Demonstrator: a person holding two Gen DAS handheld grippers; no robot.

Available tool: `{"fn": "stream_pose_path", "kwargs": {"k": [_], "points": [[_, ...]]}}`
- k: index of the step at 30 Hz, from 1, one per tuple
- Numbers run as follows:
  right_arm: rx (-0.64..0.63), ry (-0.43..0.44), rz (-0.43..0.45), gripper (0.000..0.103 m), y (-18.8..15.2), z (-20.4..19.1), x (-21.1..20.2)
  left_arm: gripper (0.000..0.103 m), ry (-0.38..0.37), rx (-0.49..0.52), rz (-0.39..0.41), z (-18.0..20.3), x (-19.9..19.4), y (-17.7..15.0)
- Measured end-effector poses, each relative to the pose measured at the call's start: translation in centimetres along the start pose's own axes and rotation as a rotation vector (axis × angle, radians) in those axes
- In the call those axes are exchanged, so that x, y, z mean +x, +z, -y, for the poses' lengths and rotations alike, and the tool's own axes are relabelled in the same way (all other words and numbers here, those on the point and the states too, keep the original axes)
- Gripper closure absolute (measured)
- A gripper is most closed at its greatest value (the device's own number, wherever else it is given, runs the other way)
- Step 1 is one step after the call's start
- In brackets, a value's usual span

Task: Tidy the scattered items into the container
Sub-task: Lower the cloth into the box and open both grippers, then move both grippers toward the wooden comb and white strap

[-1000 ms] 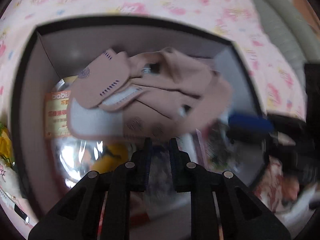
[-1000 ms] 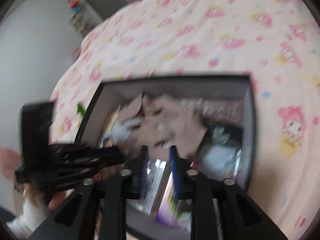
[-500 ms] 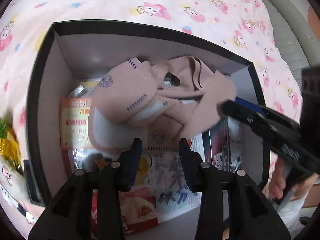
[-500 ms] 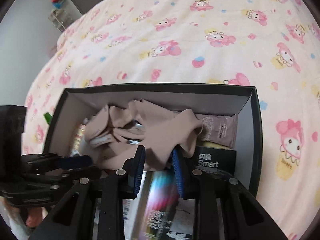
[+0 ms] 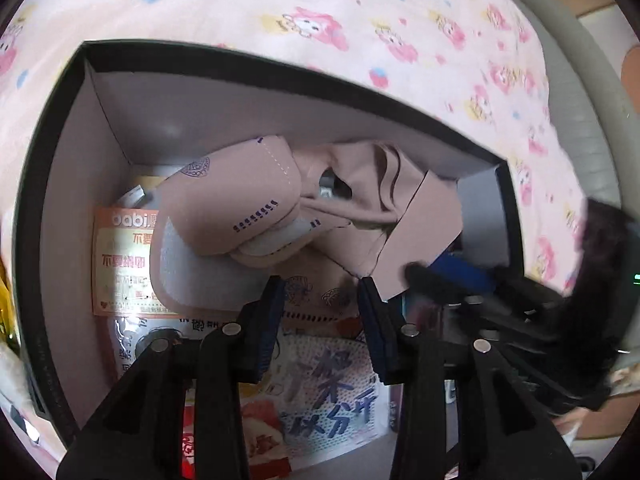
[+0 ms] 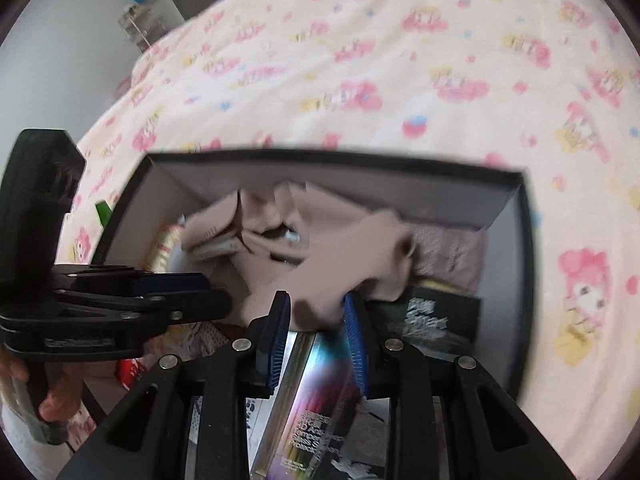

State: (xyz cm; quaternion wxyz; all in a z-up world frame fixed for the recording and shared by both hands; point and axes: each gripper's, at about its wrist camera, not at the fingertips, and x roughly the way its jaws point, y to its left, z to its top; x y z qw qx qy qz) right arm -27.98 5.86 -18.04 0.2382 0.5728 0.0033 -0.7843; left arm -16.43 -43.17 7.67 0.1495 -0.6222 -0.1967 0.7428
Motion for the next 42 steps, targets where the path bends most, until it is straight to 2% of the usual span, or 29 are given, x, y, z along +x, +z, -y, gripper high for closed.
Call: {"fn": "stream_pose_path", "kwargs": {"k": [1, 3, 6, 9, 11, 13, 16, 20, 24, 28, 35, 39, 42], "points": [[0.016, -0.001, -0.013, 0.078, 0.0, 0.2, 0.5, 0.065, 0.006, -0.005, 0.011, 0.1, -0.4, -0.2], [0.009, -0.006, 0.019, 0.079, -0.1, 0.1, -0.2, 0.065, 0.025, 0.012, 0.061, 0.7, -1.7, -1.1], [-0.043, -0.02, 0.098, 0.079, -0.6, -1.3, -2.7, 0.065, 0.038, 0.043, 0.12, 1.9, -3.3, -2.8], [-0.043, -0.008, 0.136, 0.078, -1.5, -2.4, -5.1, 0.064, 0.075, 0.087, 0.18, 3.2, -5.0, -4.1], [-0.044, -0.02, 0.158, 0.077, -2.4, -3.1, -6.6, 0.063, 0.075, 0.1, 0.212, 3.6, -6.2, -5.4], [-0.051, -0.032, 0.192, 0.07, -3.9, -4.1, -8.2, 0.056, 0.051, 0.11, 0.235, 4.5, -7.4, -7.3], [-0.061, -0.045, 0.261, 0.068, -6.6, -5.4, -10.8, 0.052, 0.042, 0.132, 0.276, 5.7, -8.9, -9.9], [-0.039, -0.055, 0.315, 0.067, -10.5, -6.6, -14.5, 0.049, 0.06, 0.19, 0.323, 7.6, -11.2, -13.6], [-0.044, -0.11, 0.36, 0.062, -13.5, -7.7, -17.8, 0.048, 0.083, 0.263, 0.372, 9.7, -13.5, -17.0], [-0.032, -0.13, 0.406, 0.06, -16.2, -8.5, -20.2, 0.044, 0.04, 0.292, 0.387, 10.6, -15.3, -19.8], [-0.034, -0.124, 0.42, 0.06, -19.5, -10.9, -21.5, 0.043, 0.052, 0.31, 0.382, 9.7, -16.7, -23.5], [-0.081, -0.109, 0.394, 0.06, -20.3, -13.7, -20.3, 0.043, 0.086, 0.28, 0.376, 7.1, -17.3, -25.3], [-0.13, -0.064, 0.352, 0.06, -20.1, -16.0, -18.5, 0.043, 0.107, 0.23, 0.38, 4.1, -17.9, -26.1]]}}
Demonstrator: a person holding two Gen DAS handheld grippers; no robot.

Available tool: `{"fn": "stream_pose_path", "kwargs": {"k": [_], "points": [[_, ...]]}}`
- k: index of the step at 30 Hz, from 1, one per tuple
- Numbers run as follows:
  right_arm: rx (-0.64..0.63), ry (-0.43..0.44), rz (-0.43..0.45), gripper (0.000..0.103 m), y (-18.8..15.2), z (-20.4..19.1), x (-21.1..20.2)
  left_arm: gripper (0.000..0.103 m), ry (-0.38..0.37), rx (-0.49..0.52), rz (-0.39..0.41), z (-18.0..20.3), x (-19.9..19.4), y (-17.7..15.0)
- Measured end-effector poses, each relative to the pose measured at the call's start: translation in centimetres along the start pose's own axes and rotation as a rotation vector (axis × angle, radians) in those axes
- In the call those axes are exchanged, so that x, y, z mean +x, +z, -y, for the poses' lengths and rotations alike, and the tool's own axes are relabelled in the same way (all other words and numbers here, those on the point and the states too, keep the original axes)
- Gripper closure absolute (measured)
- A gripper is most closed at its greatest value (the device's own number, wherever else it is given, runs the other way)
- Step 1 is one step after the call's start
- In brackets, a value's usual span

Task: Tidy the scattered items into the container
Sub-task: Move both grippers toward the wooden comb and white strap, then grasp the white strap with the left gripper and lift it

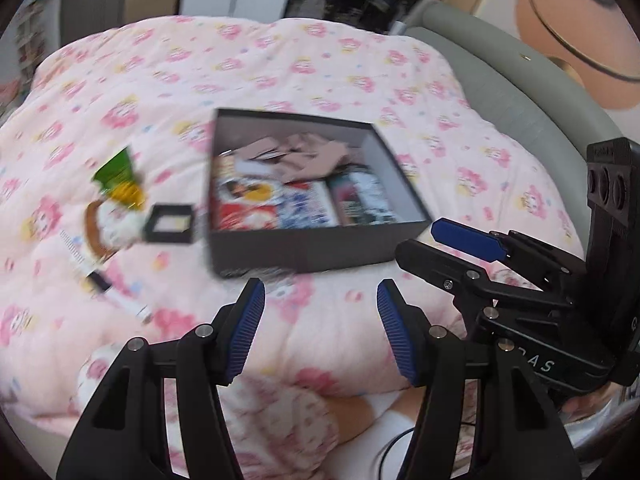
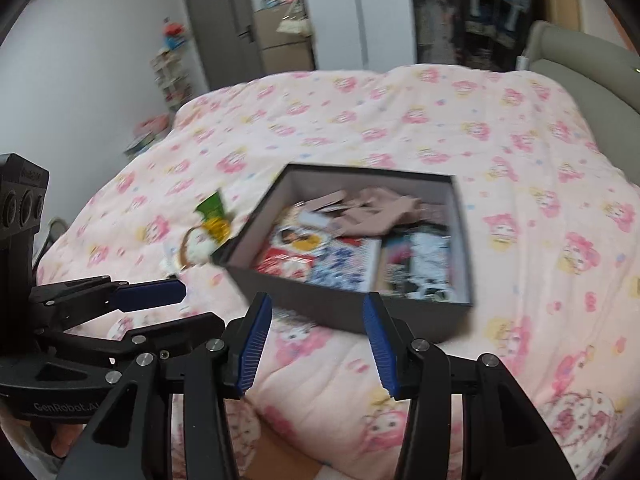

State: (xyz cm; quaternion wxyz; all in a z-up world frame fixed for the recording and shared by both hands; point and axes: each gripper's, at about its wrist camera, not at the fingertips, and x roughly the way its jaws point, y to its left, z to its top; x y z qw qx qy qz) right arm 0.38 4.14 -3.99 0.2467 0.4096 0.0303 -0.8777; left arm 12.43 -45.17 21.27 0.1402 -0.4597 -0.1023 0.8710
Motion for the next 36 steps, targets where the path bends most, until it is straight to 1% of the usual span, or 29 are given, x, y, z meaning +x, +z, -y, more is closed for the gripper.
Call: {"fn": "stream_pose_path", "kwargs": {"k": [4, 6, 7, 9, 12, 15, 16, 19, 20, 21, 22, 24, 27, 28, 29, 30, 31, 32, 33, 34, 35, 36], "points": [[-0.049, 0.081, -0.038, 0.06, 0.3, -3.5, 2.6, 0.043, 0.029, -0.105, 0.014, -4.6, -0.9, -1.4], [-0.069, 0.135, -0.056, 0.06, 0.7, -5.4, 4.2, 0.043, 0.041, -0.163, 0.022, -7.1, -1.2, -1.8], [-0.077, 0.158, -0.062, 0.06, 1.0, -6.2, 5.0, 0.043, 0.053, -0.192, 0.021, -8.4, -1.2, -2.0], [-0.089, 0.203, -0.082, 0.06, 1.7, -7.8, 7.1, 0.043, 0.098, -0.259, 0.014, -11.5, -0.9, -2.4], [-0.111, 0.229, -0.135, 0.06, 2.4, -10.0, 10.4, 0.043, 0.117, -0.342, 0.009, -16.0, -0.1, -2.6], [-0.137, 0.245, -0.179, 0.06, 2.8, -11.8, 13.5, 0.044, 0.147, -0.415, -0.001, -20.2, 1.5, -2.7], [-0.15, 0.238, -0.2, 0.06, 2.7, -12.4, 14.8, 0.044, 0.147, -0.437, -0.001, -21.6, 2.2, -2.7], [-0.159, 0.234, -0.264, 0.06, 2.3, -13.5, 18.1, 0.047, 0.132, -0.49, -0.036, -25.0, 4.8, -2.7], [-0.153, 0.248, -0.291, 0.06, 2.1, -14.0, 19.4, 0.049, 0.125, -0.504, -0.049, -26.0, 5.6, -2.7], [-0.153, 0.266, -0.307, 0.06, 2.1, -14.3, 20.3, 0.052, 0.112, -0.523, -0.066, -27.1, 6.7, -2.7], [-0.158, 0.284, -0.318, 0.06, 2.1, -14.8, 21.2, 0.054, 0.104, -0.537, -0.081, -27.8, 7.4, -2.5], [-0.191, 0.311, -0.35, 0.06, 2.4, -16.1, 23.2, 0.055, 0.076, -0.576, -0.115, -29.3, 9.1, -2.4], [-0.261, 0.33, -0.454, 0.06, 1.9, -17.7, 26.5, 0.053, 0.027, -0.6, -0.162, -30.4, 11.1, -1.9], [-0.274, 0.324, -0.482, 0.06, 1.4, -17.9, 27.3, 0.051, 0.01, -0.597, -0.177, -30.6, 11.9, -1.8], [-0.288, 0.31, -0.513, 0.06, 0.9, -18.0, 28.1, 0.05, -0.017, -0.595, -0.201, -30.9, 12.9, -1.6], [-0.3, 0.289, -0.547, 0.06, 0.2, -18.0, 29.3, 0.054, -0.038, -0.613, -0.249, -31.4, 14.2, -1.5], [-0.298, 0.287, -0.569, 0.059, -0.2, -17.9, 30.1, 0.066, -0.031, -0.627, -0.272, -31.6, 14.7, -1.3], [-0.282, 0.296, -0.586, 0.059, -0.5, -17.7, 30.6, 0.076, -0.014, -0.628, -0.272, -31.6, 14.8, -0.9], [-0.256, 0.311, -0.587, 0.061, -0.5, -17.3, 30.8, 0.089, -0.008, -0.621, -0.254, -31.3, 14.3, -0.5], [-0.242, 0.323, -0.575, 0.075, -0.4, -17.0, 30.4, 0.093, -0.03, -0.621, -0.239, -30.9, 13.9, -0.3], [-0.224, 0.343, -0.567, 0.081, -0.2, -16.7, 29.9, 0.093, -0.069, -0.627, -0.206, -30.3, 13.2, -0.2], [-0.192, 0.376, -0.556, 0.083, -0.1, -16.2, 29.0, 0.093, -0.091, -0.628, -0.173, -29.5, 12.5, -0.1]]}}
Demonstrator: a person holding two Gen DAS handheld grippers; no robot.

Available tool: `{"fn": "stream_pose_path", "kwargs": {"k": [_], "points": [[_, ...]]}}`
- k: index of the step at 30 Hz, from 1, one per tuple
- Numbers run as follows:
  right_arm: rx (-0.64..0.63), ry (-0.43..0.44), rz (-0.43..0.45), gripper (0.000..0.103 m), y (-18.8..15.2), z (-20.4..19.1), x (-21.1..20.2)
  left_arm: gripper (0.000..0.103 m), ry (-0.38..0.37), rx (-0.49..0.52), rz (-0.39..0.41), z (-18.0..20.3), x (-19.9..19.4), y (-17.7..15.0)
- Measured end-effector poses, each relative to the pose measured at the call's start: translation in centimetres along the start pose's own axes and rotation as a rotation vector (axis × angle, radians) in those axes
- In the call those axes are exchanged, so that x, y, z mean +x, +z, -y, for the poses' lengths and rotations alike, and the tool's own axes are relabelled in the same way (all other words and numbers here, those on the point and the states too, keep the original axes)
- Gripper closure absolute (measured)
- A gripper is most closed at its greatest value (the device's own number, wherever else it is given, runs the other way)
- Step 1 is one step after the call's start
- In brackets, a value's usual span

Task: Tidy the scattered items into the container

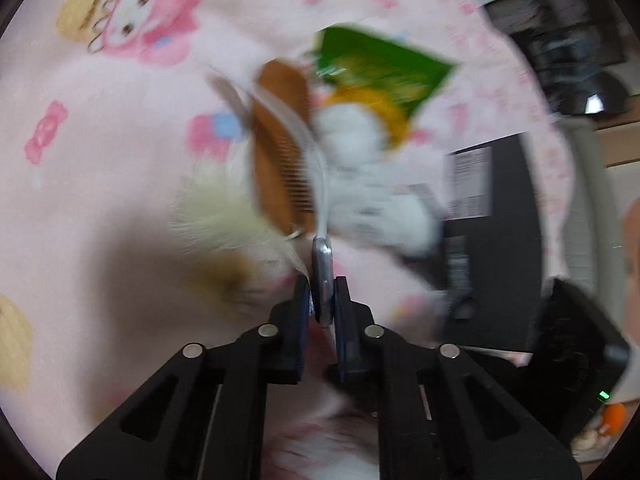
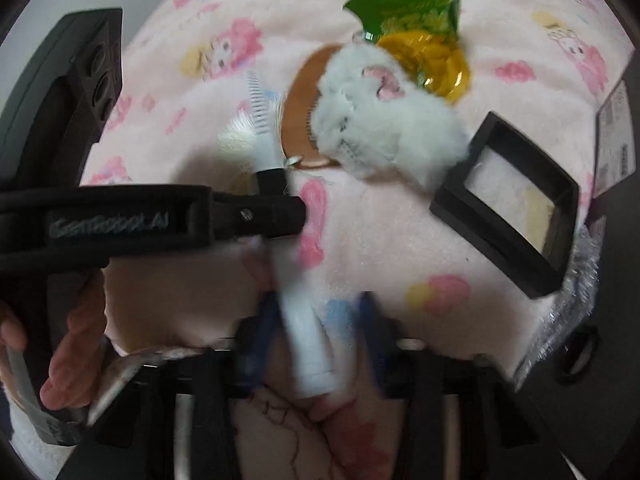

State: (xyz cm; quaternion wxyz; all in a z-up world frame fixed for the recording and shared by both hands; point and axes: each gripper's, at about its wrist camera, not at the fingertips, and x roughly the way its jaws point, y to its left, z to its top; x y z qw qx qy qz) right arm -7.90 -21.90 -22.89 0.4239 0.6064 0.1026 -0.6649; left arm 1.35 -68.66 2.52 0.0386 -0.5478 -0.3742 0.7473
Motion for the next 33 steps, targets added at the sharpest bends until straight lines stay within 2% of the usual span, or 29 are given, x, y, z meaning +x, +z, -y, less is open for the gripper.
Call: {"fn": "stream_pose_path", "kwargs": {"k": [4, 6, 10, 14, 16, 18, 23, 26, 28, 30, 32, 33], "points": [[0.019, -0.003, 0.099, 0.09, -2.5, 0.3, -4.3, 0.093, -0.016, 0.048, 0.057, 3.7, -2.1, -3.0], [0.018, 0.003, 0.167, 0.093, -4.8, 0.4, -7.3, 0.093, -0.043, 0.085, 0.082, 6.0, -3.1, -5.2], [0.027, -0.02, 0.267, 0.093, -10.0, 2.2, -12.9, 0.093, -0.08, 0.19, 0.103, 10.6, -4.0, -9.8], [0.153, 0.006, 0.343, 0.093, -15.4, 6.2, -17.5, 0.093, -0.15, 0.281, 0.072, 15.6, -2.8, -13.9], [0.168, -0.026, 0.376, 0.093, -17.4, 7.2, -19.5, 0.093, -0.181, 0.288, 0.064, 17.1, -1.8, -15.3], [0.192, -0.069, 0.408, 0.093, -19.5, 8.6, -21.8, 0.093, -0.191, 0.278, 0.041, 18.7, -0.1, -16.7], [0.307, -0.086, 0.48, 0.093, -23.2, 12.9, -24.8, 0.093, -0.19, 0.312, -0.011, 22.2, 3.7, -19.6], [0.349, -0.086, 0.496, 0.093, -24.0, 14.4, -25.2, 0.093, -0.225, 0.31, 0.006, 23.4, 5.6, -20.9], [0.378, -0.081, 0.485, 0.093, -24.8, 15.1, -24.9, 0.091, -0.199, 0.323, 0.047, 23.4, 6.8, -21.6], [0.397, -0.078, 0.44, 0.093, -25.4, 15.4, -23.7, 0.086, -0.149, 0.332, 0.037, 23.3, 8.3, -21.7], [0.405, -0.071, 0.369, 0.09, -25.3, 15.4, -22.0, 0.084, -0.146, 0.31, 0.005, 22.9, 9.1, -21.6], [0.407, -0.077, 0.34, 0.085, -25.0, 15.4, -21.1, 0.083, -0.149, 0.303, 0.007, 22.6, 9.1, -21.5]]}}
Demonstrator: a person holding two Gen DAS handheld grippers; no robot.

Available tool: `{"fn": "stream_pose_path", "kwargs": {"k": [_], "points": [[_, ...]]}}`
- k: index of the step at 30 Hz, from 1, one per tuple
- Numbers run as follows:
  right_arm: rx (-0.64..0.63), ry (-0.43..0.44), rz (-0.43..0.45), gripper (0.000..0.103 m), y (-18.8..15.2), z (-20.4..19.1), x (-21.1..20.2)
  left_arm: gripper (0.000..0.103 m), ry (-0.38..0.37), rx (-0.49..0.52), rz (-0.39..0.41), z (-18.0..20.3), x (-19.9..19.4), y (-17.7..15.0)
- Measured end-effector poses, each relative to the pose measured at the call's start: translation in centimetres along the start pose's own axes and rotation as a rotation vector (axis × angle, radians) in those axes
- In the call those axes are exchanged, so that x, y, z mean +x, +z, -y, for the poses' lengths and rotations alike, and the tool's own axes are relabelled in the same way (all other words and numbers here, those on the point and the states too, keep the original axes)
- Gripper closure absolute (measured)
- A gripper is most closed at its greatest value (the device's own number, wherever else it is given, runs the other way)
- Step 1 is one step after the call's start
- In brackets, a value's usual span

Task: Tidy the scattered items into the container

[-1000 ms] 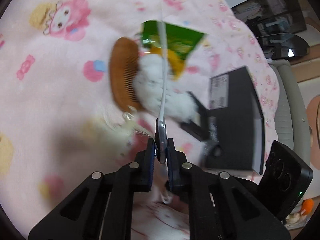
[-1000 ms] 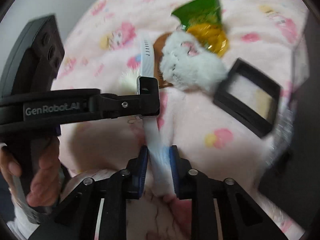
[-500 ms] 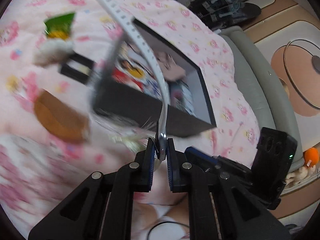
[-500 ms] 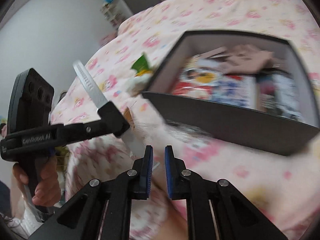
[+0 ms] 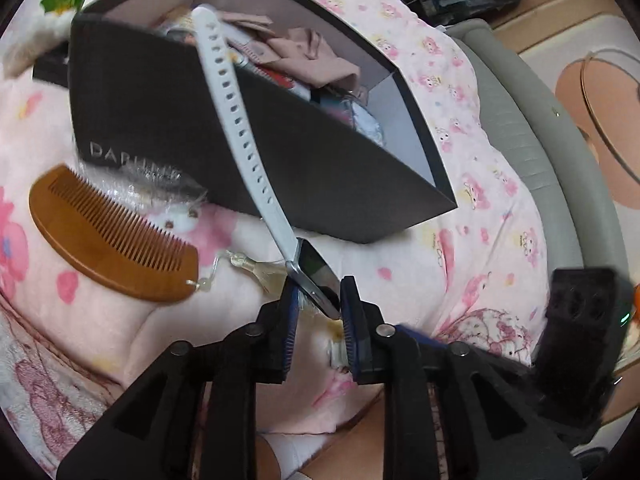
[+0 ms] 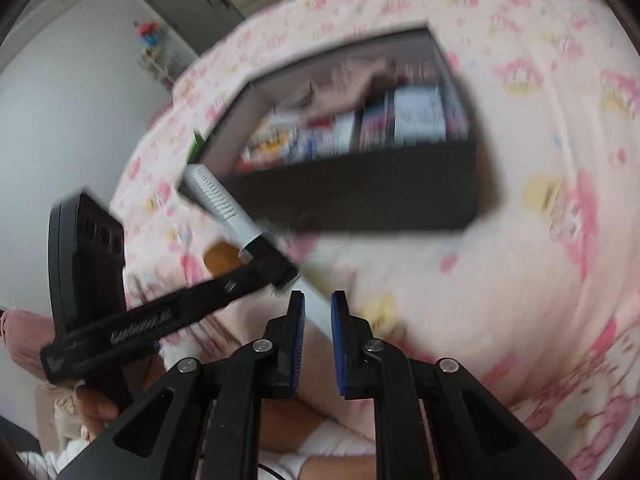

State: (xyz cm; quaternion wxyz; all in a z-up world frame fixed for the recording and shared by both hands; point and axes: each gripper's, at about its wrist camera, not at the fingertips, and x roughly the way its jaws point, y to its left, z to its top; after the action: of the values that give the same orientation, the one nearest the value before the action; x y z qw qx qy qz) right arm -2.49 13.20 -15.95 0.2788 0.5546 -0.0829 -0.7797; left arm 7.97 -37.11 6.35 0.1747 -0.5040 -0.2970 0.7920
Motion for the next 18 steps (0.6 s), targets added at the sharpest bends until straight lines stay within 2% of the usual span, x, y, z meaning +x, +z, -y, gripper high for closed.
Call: {"fn": "stream_pose_path", "kwargs": {"k": [3, 6, 11, 12, 13, 14, 16, 18], "points": [[0.007, -0.056, -0.051, 0.067, -0.1, 0.1, 2.1, 0.078, 0.05, 0.028, 0.028, -0.5, -0.8, 0.2], [-0.001, -0.061, -0.075, 0.061, 0.5, 0.0, 3.7, 0.07, 0.044, 0.006, 0.037, -2.1, -1.5, 0.4], [-0.018, -0.036, -0.11, 0.061, 1.1, 0.0, 7.0, 0.07, 0.056, -0.075, 0.009, -5.1, -0.4, 0.6], [-0.012, -0.036, -0.103, 0.067, 1.1, 0.1, 7.2, 0.07, 0.05, -0.061, 0.012, -4.9, -0.4, 0.6], [-0.013, -0.045, -0.089, 0.08, 1.1, 0.1, 7.0, 0.07, 0.048, -0.048, 0.017, -4.7, -0.4, 0.7], [-0.014, -0.055, -0.076, 0.084, 1.2, 0.1, 6.7, 0.069, 0.05, -0.038, 0.02, -4.6, -0.4, 0.7], [-0.001, -0.069, -0.055, 0.09, 1.1, 0.3, 6.2, 0.069, 0.058, -0.044, 0.003, -4.8, 0.1, 0.7], [-0.003, -0.144, -0.018, 0.09, 1.2, 0.5, 5.4, 0.069, 0.057, -0.051, -0.007, -5.0, 0.4, 0.8]]}}
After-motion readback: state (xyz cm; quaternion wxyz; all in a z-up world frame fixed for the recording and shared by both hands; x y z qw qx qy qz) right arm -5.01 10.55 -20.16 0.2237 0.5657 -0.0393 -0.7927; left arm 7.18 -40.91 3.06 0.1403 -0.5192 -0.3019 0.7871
